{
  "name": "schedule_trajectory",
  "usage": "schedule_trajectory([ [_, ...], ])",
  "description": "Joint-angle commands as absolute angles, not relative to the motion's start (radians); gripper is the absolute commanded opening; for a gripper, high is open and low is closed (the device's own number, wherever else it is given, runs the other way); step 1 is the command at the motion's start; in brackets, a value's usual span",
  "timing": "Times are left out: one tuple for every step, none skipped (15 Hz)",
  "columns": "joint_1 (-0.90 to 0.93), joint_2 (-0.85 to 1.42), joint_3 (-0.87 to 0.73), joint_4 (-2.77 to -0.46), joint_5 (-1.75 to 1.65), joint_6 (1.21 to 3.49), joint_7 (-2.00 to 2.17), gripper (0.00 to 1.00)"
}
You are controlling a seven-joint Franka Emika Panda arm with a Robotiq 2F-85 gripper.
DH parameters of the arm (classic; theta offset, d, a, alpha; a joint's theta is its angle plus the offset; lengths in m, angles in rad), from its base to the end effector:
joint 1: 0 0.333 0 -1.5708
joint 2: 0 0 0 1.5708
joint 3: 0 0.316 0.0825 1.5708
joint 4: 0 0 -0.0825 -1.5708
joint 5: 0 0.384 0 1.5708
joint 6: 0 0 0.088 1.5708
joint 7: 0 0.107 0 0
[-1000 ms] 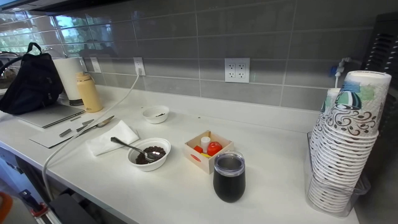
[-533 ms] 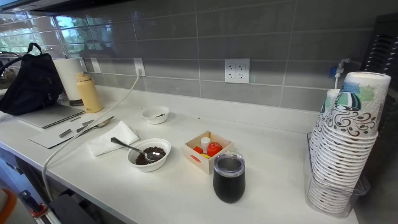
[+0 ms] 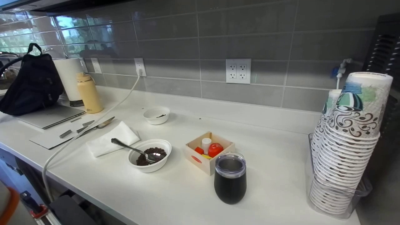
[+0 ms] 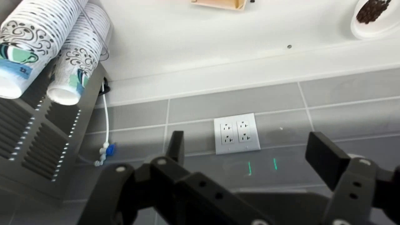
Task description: Open the left upper cabinet door.
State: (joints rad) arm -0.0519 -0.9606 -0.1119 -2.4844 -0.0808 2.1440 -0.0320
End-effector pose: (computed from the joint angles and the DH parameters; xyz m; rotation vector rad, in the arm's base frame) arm 0.2970 -0.0669 0.6438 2.9566 -0.1350 0.9418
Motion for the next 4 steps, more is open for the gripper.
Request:
schedule_trajectory([
  [-0.029, -0.95, -0.114, -2.498, -0.051, 2.101, -0.066, 1.0],
  [-0.027, -0.951, -0.112, -2.505, -0.051, 2.096, -0.068, 1.0],
  [-0.026, -0.951, -0.111, -2.509, -0.051, 2.092, -0.07, 1.0],
  [-0.027, -0.953, -0.108, -2.517, -0.053, 2.091, -0.07, 1.0],
])
